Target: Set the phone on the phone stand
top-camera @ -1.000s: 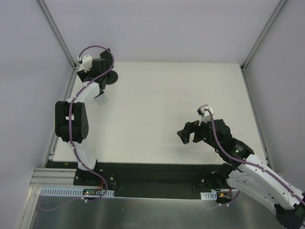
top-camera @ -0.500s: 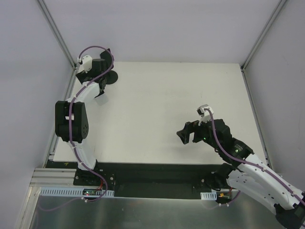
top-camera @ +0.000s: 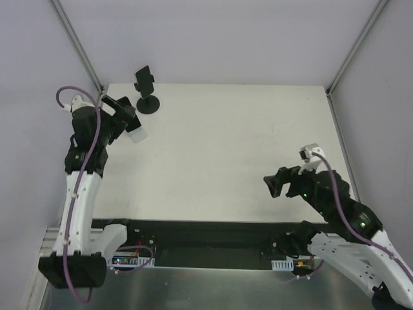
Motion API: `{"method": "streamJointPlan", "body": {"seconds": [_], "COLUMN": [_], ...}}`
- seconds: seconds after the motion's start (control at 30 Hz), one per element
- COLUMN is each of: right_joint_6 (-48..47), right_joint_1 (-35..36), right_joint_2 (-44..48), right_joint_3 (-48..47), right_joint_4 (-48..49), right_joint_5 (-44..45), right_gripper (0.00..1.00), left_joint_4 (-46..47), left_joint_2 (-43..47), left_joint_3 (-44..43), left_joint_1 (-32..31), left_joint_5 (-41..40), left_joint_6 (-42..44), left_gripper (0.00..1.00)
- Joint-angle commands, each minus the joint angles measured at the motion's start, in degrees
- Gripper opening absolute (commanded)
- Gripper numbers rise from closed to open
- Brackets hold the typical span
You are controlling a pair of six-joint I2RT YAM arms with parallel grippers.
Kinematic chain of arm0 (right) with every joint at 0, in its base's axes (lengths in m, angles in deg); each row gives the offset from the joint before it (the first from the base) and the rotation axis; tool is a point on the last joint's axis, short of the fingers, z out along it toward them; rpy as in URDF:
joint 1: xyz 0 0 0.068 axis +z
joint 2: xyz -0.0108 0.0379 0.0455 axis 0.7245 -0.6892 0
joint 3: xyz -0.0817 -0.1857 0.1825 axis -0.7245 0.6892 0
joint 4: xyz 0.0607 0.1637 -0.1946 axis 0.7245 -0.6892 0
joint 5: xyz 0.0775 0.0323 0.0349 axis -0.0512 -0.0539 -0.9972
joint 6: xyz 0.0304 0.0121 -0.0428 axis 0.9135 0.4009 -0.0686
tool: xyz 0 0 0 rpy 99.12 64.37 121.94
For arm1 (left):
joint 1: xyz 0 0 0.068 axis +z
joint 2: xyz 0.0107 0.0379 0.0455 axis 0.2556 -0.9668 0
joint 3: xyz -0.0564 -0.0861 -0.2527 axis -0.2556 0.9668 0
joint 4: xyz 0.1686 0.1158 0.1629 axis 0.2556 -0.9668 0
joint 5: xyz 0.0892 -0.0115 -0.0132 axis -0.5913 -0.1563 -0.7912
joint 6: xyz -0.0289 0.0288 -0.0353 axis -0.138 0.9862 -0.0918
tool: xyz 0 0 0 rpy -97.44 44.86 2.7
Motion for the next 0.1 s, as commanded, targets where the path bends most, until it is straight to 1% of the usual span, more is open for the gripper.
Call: {"method": "streamJointPlan", "body": {"seconds": [0.0,0.03,0.07], "right_joint_6": [-2.7,-3.9,-3.5], "right_joint_1": [-0.2,-0.2,-0.2], "right_joint_2": [7.5,7.9,8.9], "right_joint_3": [-10.1,-14.3,-16.5], "right_joint_4": [-10.5,-12.7,-13.0], "right_joint_5": [5.1,6.0,6.4], "right_gripper": [0.97,0.96,0.97], "left_joint_4": [1.7,1.7,1.7], "left_joint_2": [10.3,13.1,14.3], "left_joint_3": [-2.4,-4.9,-6.4], "left_joint_1": [-0.9,-0.9,-0.9], "left_joint_5": [27.5,34.8,37.3], "left_joint_6": [1.3,1.9,1.7], "left_gripper": [0.99,0.99,0.99]}}
